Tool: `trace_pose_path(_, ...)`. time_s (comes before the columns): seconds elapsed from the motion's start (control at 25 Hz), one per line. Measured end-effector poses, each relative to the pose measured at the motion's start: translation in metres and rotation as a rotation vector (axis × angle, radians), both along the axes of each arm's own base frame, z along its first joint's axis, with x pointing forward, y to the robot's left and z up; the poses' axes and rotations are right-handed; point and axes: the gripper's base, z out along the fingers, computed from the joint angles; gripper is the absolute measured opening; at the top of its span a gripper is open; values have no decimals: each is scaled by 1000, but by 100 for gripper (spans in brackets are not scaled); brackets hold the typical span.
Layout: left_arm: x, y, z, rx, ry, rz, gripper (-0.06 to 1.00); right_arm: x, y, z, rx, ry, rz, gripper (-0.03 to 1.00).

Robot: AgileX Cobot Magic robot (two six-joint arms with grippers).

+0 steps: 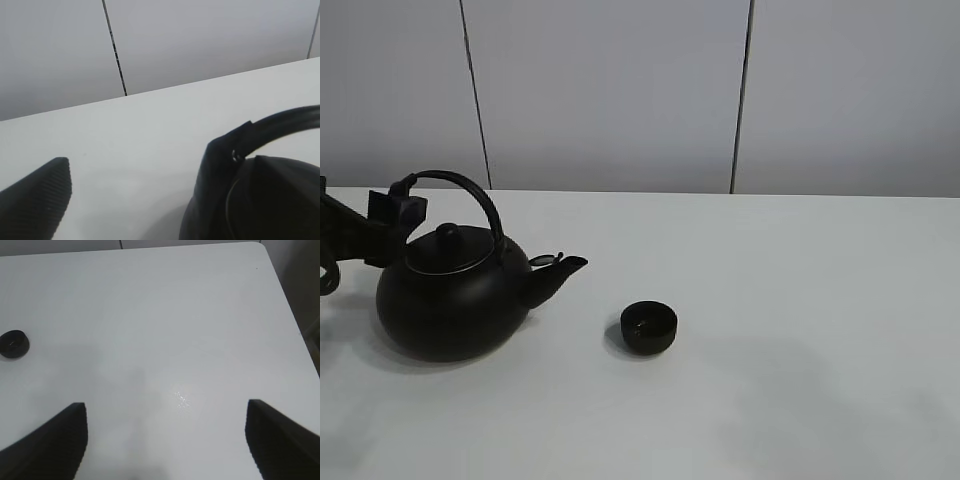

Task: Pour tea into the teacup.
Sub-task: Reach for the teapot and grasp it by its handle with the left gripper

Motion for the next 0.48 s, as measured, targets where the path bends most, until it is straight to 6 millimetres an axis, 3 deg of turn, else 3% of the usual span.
trace_pose_path(0.48, 20, 2, -10, 4, 6, -2, 69, 0, 0, 0, 0, 0, 0, 59)
